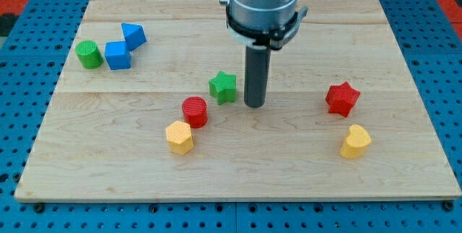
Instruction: Move your arm to the center left
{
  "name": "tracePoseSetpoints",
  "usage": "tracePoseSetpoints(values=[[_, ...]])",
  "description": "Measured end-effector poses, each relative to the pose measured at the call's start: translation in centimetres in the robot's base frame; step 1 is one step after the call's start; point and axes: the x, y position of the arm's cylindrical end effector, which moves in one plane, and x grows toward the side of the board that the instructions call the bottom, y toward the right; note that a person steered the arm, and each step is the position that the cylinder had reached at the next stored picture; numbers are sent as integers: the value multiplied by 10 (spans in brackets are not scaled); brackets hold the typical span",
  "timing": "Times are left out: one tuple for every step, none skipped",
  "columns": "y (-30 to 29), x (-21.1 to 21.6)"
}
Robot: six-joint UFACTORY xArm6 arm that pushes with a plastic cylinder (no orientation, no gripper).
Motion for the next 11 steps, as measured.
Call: tracePoseSetpoints(values=[[-32, -26], [-46, -41], [-81, -47], [-131, -43], [-161, -43], [-169, -48], [-171, -49], [-171, -49], [-172, -49], [-176, -49], [-216, -22]])
